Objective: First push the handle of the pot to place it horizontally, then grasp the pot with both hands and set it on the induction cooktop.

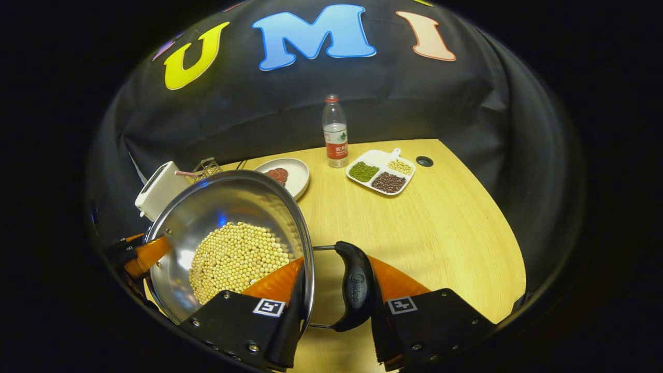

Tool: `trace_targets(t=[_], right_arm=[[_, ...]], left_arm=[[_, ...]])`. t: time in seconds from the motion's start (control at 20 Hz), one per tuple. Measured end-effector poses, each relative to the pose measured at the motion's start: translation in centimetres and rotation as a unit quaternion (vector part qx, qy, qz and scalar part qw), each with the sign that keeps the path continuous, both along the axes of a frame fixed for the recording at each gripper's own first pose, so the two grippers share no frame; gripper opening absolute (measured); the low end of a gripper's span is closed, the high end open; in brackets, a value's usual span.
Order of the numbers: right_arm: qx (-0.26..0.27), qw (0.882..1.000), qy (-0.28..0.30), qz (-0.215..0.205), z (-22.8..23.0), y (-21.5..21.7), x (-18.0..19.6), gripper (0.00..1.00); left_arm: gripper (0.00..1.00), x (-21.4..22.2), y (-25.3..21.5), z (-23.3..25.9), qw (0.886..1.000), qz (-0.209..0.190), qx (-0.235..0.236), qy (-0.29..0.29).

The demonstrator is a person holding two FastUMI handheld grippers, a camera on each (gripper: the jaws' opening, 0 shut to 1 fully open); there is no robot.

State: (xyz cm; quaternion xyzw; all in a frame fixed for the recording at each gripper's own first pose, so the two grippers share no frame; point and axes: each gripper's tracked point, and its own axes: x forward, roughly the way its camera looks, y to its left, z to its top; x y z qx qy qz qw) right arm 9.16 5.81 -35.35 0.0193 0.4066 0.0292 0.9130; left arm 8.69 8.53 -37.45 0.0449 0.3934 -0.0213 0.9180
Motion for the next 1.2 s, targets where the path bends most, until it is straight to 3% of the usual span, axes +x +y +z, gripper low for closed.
trace_targets(t=[0.05,0.15,0.3,1.0,1.15,1.2], right_arm=[[0.001,1.0,0.001,0.002,0.0,0.8,0.0,0.57],[0.003,1.0,0.002,0.005,0.1,2.2,0.3,0.57],[0.002,1.0,0.004,0.008,0.1,4.3,0.6,0.57],[0.005,1.0,0.014,0.022,-1.3,12.9,2.4,0.57],[0.012,0.999,0.02,0.022,-1.9,14.8,2.6,0.57],[0.012,0.999,0.021,0.024,-2.1,15.4,2.7,0.57]], left_arm=[[0.67,0.1,0.8,0.2,1.0,0.002,0.001,0.0],[0.62,0.4,2.4,0.3,1.0,0.003,0.003,0.0],[0.65,0.7,4.4,0.3,1.0,0.006,0.003,0.004],[0.61,2.3,13.4,-0.2,1.0,0.025,0.007,0.011],[0.65,2.7,15.5,-0.3,0.999,0.029,0.01,0.011],[0.62,2.8,16.1,-0.4,0.999,0.029,0.01,0.011]])
